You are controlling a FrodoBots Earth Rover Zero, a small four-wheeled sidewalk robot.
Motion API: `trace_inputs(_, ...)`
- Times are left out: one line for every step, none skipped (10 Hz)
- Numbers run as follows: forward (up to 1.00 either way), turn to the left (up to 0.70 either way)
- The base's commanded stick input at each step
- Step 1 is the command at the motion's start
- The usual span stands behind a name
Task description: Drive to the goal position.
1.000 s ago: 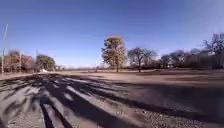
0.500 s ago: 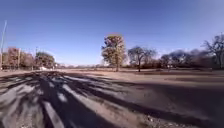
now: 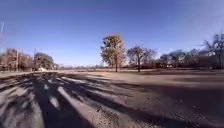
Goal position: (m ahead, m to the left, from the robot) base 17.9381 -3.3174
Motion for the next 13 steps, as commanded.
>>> trace_inputs(0.50,0.00)
trace_inputs(0.50,0.00)
trace_inputs(0.50,0.00)
trace_inputs(0.50,0.00)
trace_inputs(0.50,0.00)
trace_inputs(0.50,0.00)
trace_inputs(0.50,0.00)
trace_inputs(0.50,0.00)
trace_inputs(0.50,0.00)
trace_inputs(0.50,0.00)
trace_inputs(0.50,0.00)
trace_inputs(0.50,0.00)
trace_inputs(0.50,0.00)
